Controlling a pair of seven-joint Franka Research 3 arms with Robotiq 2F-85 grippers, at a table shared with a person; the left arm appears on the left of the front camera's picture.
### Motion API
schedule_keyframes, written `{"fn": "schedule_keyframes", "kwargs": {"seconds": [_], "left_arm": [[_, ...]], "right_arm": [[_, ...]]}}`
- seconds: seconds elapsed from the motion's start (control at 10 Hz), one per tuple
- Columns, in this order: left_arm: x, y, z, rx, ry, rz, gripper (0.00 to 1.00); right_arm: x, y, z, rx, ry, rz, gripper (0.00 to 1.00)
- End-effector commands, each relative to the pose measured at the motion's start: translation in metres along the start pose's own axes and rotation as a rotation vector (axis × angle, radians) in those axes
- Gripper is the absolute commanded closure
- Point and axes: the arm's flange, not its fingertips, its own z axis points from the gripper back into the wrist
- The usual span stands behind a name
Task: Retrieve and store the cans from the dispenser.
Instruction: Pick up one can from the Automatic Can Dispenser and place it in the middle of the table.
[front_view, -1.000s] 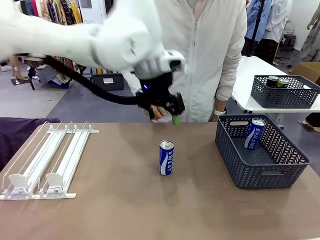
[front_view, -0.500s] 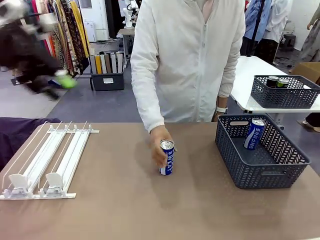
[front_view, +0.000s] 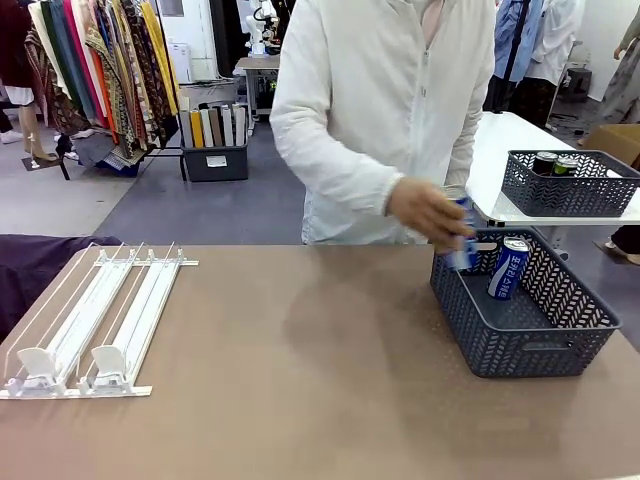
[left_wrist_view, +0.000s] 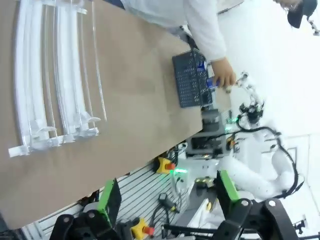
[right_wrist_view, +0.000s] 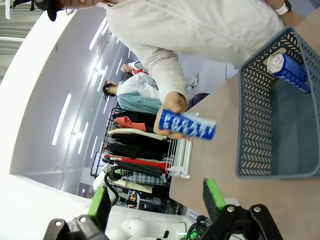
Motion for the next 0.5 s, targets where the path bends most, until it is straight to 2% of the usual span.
{"fn": "schedule_keyframes", "kwargs": {"seconds": [0.0, 0.4], "left_arm": [[0.0097, -0.0250, -0.0142, 0.037, 0.044, -0.048, 0.00], [0.0097, -0.0250, -0.0142, 0.037, 0.044, -0.048, 0.00]], "right_arm": [[0.0021, 0.0015, -0.0012, 0.018, -0.012, 0.025, 0.00], [0.0021, 0.0015, -0.0012, 0.018, -0.012, 0.025, 0.00]]}}
